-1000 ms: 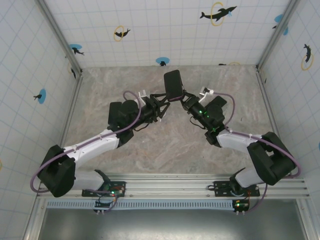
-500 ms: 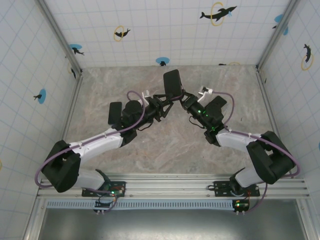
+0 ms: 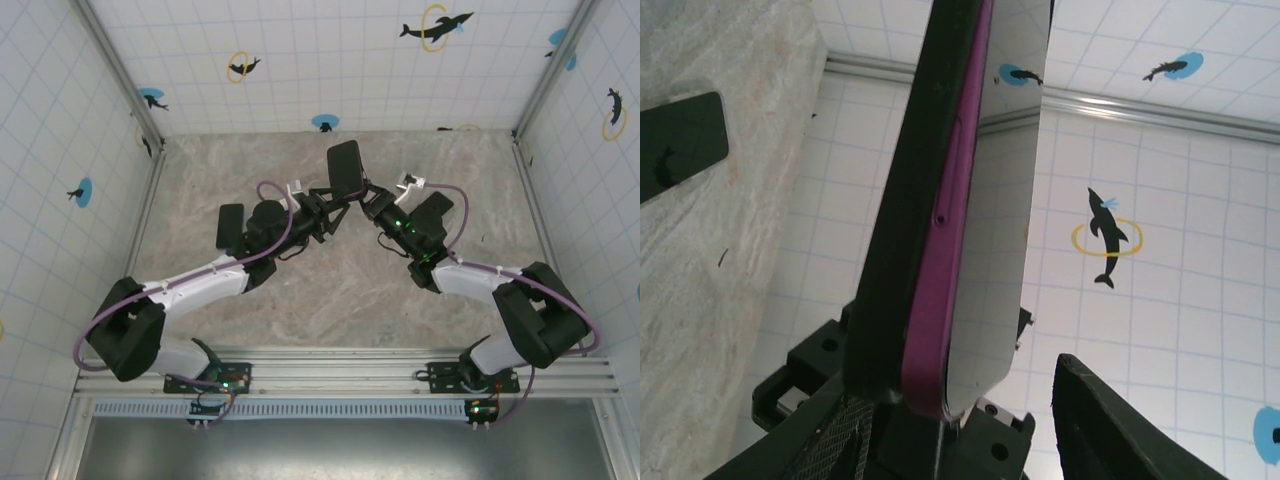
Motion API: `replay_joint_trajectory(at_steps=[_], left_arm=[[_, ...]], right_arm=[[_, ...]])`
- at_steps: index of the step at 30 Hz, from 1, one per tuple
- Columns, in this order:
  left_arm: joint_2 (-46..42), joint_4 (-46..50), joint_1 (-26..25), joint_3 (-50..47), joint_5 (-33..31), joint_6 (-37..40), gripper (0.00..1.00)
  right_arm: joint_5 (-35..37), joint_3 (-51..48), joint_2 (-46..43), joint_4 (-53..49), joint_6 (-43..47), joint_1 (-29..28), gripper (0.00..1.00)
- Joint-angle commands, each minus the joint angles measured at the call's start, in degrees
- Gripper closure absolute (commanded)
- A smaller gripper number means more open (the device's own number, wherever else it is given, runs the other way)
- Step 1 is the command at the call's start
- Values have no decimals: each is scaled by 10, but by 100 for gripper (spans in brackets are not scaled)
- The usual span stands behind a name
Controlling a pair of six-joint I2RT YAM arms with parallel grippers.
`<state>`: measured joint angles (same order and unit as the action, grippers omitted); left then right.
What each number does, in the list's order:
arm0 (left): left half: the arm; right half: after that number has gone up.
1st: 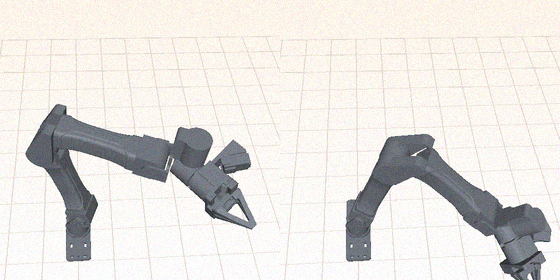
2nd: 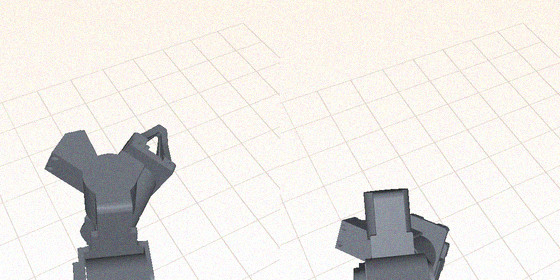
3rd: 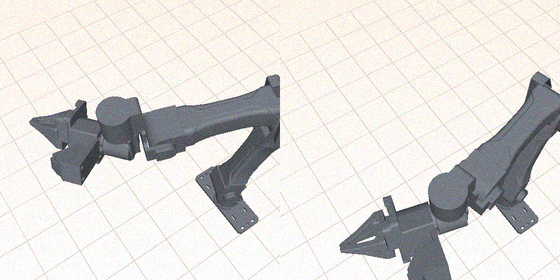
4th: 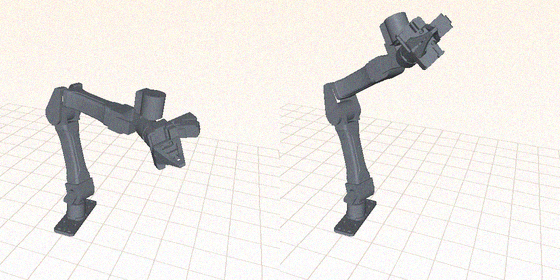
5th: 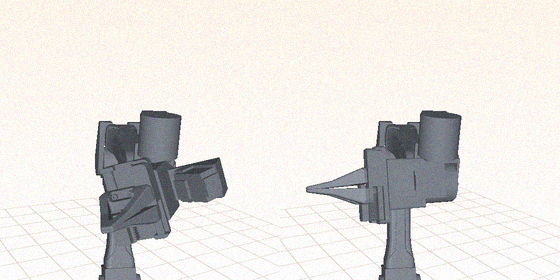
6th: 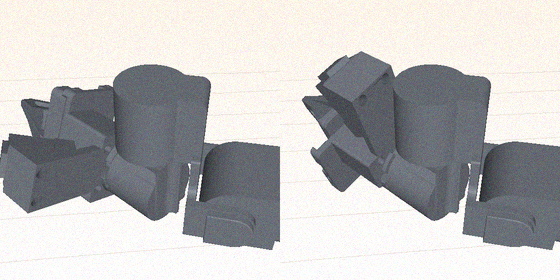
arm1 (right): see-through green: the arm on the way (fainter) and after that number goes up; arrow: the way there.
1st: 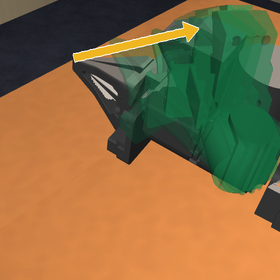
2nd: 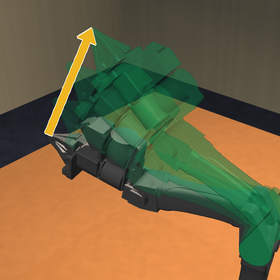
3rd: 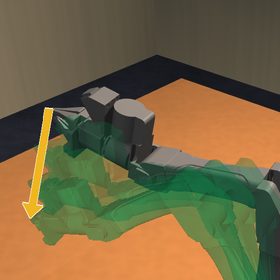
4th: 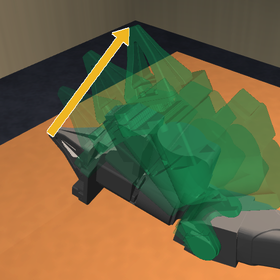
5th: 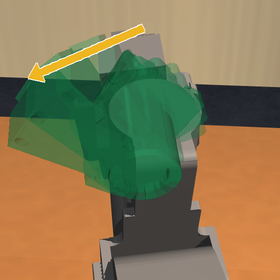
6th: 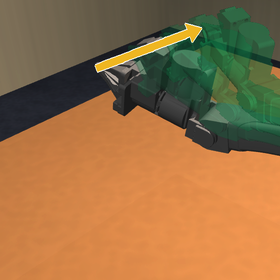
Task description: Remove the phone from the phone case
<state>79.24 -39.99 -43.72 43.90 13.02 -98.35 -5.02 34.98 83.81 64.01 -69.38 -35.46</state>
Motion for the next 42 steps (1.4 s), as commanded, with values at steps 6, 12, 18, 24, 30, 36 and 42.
replay_joint_trajectory(at_steps=[6,12,18,24,30,36,42], left_arm=[[-41,2,-8,-8,2,-7,53],[-34,-15,-9,-9,-1,-15,56],[-17,-51,-9,-24,-3,-33,56],[-11,-60,-9,-31,-1,-39,57],[-11,-69,-8,-37,-17,-38,58],[-14,-77,-8,-44,-61,-40,61],[9,-122,-8,-33,-64,-59,62]], right_arm=[[11,17,6,50,3,-2,97],[13,21,9,52,3,-11,97],[21,24,10,55,2,-21,97],[23,29,9,50,1,-23,97],[17,28,7,48,2,-23,97],[15,18,0,51,3,-25,98],[14,8,-4,57,8,-29,98]])
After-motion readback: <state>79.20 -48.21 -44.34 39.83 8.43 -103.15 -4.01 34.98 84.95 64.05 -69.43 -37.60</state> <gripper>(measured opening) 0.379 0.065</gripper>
